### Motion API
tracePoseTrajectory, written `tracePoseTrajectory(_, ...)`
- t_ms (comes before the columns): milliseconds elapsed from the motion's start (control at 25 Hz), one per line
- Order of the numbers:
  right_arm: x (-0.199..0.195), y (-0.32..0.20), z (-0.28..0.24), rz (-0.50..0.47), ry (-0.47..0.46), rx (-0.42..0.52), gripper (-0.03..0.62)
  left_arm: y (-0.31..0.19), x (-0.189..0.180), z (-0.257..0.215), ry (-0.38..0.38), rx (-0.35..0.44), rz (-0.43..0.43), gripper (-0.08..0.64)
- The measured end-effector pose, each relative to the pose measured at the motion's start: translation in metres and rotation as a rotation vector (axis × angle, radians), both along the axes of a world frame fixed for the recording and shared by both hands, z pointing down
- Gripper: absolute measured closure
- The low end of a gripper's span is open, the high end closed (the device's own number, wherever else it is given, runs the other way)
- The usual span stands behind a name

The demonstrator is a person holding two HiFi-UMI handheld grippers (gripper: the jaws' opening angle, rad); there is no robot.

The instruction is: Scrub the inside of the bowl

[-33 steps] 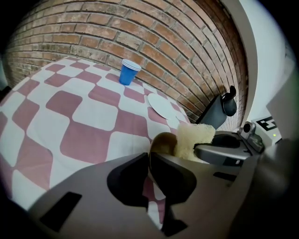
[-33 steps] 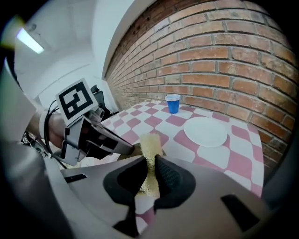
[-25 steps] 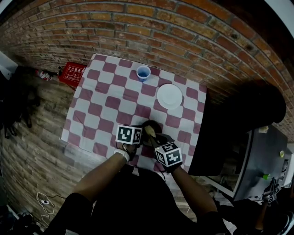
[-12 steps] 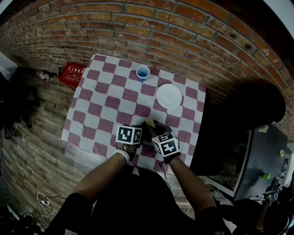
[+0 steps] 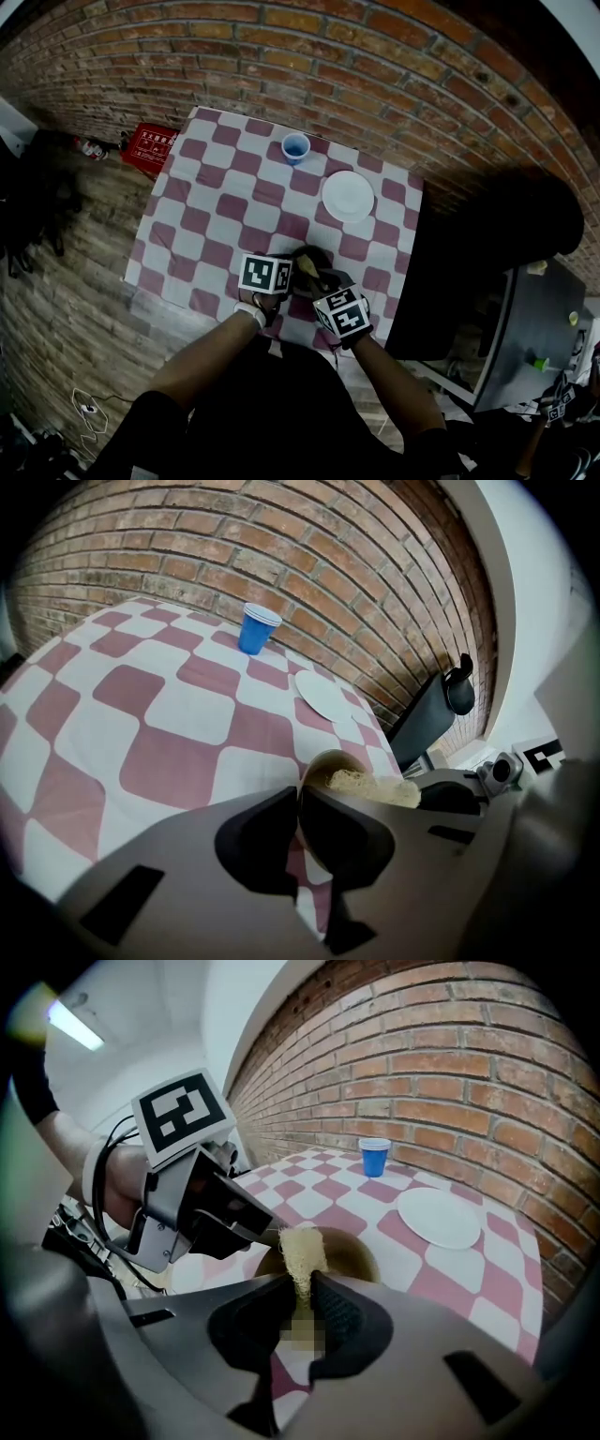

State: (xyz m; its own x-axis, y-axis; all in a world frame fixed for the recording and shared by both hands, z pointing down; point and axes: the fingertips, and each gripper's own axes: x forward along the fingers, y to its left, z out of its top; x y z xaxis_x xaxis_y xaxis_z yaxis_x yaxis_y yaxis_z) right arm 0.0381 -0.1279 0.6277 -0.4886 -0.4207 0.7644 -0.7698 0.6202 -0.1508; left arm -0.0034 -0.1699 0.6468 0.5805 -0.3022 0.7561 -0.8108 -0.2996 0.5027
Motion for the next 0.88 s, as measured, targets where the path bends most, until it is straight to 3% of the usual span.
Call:
tracePoseTrajectory(280,-0.007,-0.022,0.007,0.122,-0.08,-0.059,0.532,0.002,-0.001,0.001,0.004,-0.011,-0.016,0.526)
tracePoseTrajectory(600,0.003,-0.04,0.002,0.074,0.0,0.0,0.532,0.002,-0.004,-0.001,-0.001,-0.009,-0.02,0.525)
tracePoseTrajectory(880,0.017,-0.029,-0.001,0.058,0.015,0.001,0.532,-0.002,-0.006,0.0,0.005,-0.009,-0.024,0.525)
